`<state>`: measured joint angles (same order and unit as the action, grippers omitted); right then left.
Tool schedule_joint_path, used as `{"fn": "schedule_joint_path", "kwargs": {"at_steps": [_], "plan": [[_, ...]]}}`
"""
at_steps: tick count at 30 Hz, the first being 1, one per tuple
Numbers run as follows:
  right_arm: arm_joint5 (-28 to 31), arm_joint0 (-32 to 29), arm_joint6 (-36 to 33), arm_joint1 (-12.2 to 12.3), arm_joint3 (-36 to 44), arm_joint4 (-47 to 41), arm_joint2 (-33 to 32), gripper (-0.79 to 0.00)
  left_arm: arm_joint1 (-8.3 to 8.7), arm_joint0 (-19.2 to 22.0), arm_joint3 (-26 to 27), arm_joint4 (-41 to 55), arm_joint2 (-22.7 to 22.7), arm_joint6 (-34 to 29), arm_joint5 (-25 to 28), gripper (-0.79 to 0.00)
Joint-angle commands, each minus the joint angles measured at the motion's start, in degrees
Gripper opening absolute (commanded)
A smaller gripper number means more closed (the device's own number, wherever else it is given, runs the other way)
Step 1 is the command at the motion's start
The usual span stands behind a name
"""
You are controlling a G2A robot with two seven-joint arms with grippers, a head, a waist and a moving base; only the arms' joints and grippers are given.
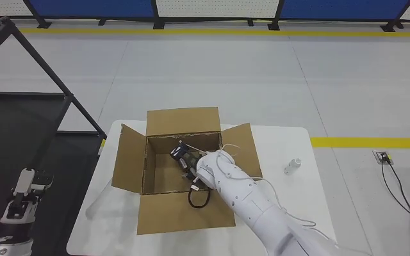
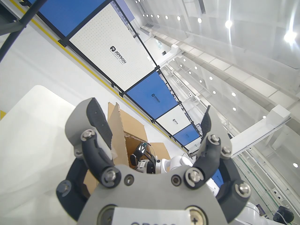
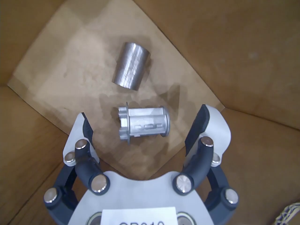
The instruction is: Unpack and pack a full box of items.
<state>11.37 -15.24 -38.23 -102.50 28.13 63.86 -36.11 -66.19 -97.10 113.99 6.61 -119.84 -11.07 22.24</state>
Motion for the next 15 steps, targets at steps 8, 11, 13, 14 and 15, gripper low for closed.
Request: {"fn": "schedule_joint_path", "kwargs": {"at_steps": [8,11,13,14,15], "plan": [[1.1,-5.4,1.3,3.9,14.1,4.8,-3.7,0.0,0.0,0.0,0.0,0.0,0.0,0.0,0.0,0.0],[0.1,-9.3,0.4,6.1,22.7,8.0,-6.4,0.0,0.0,0.0,0.0,0.0,0.0,0.0,0.0,0.0],[-1.3,-12.8,-0.2,7.7,29.7,11.2,-8.6,0.0,0.0,0.0,0.0,0.0,0.0,0.0,0.0,0.0],[-2.2,-14.9,-0.3,8.5,33.6,12.9,-9.9,0.0,0.0,0.0,0.0,0.0,0.0,0.0,0.0,0.0],[-3.3,-17.2,-0.3,9.3,37.6,14.1,-11.5,0.0,0.0,0.0,0.0,0.0,0.0,0.0,0.0,0.0]]}}
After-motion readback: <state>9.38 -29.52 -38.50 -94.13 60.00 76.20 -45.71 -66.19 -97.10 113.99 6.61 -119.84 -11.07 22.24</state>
